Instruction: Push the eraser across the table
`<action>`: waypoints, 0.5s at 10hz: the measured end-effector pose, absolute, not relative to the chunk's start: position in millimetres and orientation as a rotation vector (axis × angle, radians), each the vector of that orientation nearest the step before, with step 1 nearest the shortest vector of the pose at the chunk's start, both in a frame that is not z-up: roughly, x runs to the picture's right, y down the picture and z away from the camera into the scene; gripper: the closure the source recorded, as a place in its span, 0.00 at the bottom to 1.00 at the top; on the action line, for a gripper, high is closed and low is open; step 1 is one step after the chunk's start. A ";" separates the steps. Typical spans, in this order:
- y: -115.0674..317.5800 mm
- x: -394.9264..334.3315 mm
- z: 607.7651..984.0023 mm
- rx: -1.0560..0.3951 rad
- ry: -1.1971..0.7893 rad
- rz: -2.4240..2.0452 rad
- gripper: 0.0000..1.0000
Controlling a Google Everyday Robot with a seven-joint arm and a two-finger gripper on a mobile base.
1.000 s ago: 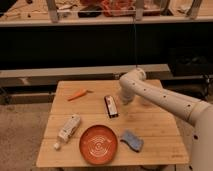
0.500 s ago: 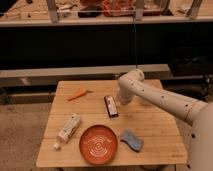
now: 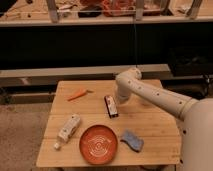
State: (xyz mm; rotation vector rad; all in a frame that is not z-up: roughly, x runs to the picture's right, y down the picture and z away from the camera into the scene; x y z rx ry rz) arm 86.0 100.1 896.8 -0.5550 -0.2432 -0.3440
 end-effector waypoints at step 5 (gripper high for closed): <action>93.3 87.4 918.1 -0.567 -0.240 -0.327 1.00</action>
